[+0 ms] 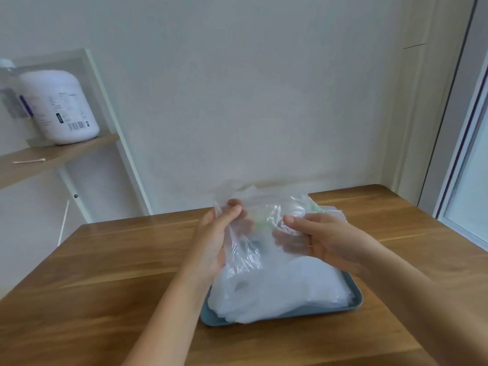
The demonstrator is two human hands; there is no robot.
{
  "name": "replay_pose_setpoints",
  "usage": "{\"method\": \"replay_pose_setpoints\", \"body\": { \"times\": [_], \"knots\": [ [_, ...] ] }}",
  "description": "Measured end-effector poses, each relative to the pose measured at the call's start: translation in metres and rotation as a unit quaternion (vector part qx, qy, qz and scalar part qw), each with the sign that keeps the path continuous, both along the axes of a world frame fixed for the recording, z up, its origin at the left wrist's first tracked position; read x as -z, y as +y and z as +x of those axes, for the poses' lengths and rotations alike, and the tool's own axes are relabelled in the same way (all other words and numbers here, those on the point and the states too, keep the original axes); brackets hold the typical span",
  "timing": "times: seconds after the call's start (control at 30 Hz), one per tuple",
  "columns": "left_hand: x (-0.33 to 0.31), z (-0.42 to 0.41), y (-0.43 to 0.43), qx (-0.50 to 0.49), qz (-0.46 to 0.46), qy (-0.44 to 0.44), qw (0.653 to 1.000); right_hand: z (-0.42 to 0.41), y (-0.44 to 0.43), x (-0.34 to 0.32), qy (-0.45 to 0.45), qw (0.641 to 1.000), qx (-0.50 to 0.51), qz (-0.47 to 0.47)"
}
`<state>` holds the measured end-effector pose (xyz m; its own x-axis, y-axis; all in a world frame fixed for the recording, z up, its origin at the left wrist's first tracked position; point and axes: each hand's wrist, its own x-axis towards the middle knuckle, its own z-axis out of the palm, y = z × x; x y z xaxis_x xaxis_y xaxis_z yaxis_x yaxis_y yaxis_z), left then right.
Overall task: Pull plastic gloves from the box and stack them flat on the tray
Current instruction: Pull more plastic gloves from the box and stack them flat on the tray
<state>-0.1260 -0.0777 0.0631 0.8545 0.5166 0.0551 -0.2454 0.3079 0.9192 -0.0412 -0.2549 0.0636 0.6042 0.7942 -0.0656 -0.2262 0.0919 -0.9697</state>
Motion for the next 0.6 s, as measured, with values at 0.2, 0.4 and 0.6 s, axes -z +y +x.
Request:
{"method": "replay_pose_setpoints", "body": {
  "times": [0.2,0.4,0.6],
  "knots": [
    [0.001,-0.021,0.022,0.028,0.039,-0.028,0.998,-0.012,0.020,-0.003,-0.174,0.971,0.159,0.037],
    [0.017,-0.023,0.038,0.023,0.082,0.094,0.992,0.006,0.016,0.016,-0.225,0.949,0.195,-0.101],
    [0.027,-0.018,0.039,0.154,0.077,0.253,0.952,0.018,0.004,0.041,-0.176,0.957,0.168,-0.160]
  ]
}}
